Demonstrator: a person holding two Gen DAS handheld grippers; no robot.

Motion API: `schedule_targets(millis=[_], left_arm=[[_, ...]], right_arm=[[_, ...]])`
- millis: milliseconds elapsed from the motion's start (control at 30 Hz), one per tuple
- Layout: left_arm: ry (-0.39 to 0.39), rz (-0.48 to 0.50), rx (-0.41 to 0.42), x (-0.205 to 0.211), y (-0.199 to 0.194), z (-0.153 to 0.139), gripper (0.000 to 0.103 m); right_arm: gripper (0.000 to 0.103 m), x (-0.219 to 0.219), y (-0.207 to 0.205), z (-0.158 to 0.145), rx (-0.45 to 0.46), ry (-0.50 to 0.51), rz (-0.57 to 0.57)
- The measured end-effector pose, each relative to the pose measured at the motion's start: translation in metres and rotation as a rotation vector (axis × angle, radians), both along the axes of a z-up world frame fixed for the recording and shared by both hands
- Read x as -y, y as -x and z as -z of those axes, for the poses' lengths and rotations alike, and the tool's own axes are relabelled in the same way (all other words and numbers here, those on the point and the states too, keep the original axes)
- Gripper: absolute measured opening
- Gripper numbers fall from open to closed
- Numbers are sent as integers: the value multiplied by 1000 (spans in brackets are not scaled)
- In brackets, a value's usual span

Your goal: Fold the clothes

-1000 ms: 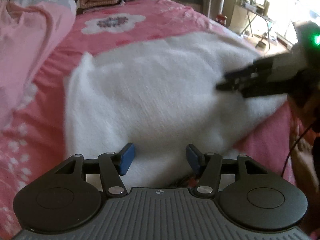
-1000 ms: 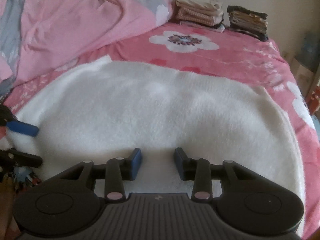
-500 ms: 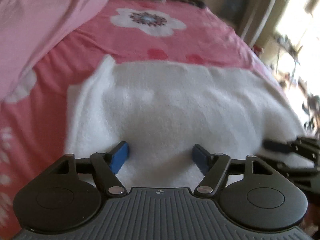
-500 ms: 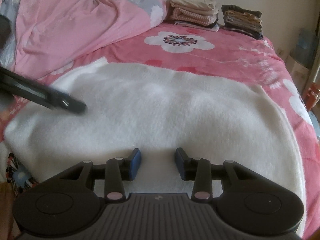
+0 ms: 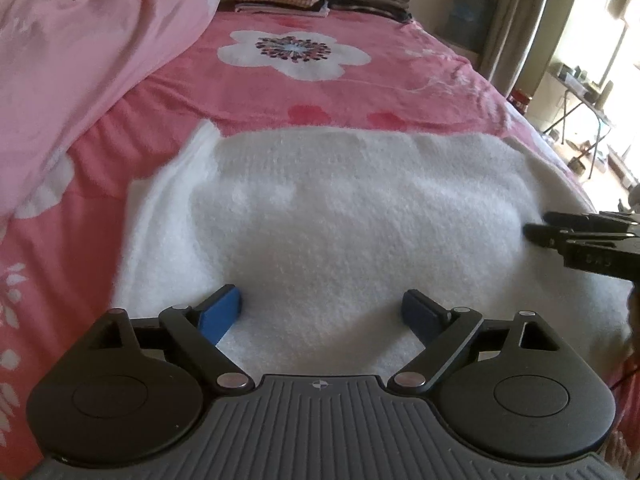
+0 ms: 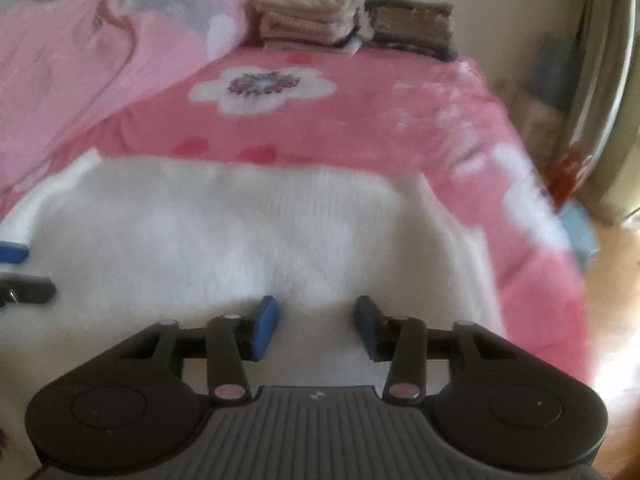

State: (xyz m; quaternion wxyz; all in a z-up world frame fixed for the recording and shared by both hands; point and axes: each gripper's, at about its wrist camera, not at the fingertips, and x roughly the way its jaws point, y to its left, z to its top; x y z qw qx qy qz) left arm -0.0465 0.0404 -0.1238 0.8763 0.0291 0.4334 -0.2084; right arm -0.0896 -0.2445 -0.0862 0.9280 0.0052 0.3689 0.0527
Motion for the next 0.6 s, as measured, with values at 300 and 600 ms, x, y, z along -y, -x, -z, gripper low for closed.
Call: schedule_targets(millis=[300,600], left_arm=[[3,-24,26,5,-7,-19,89],[-62,-29,-10,15,-15,-8,89]], right_arm=[[48,33,-37,13,-44,-18,74],[49,32,-38,17,-71,2,93]])
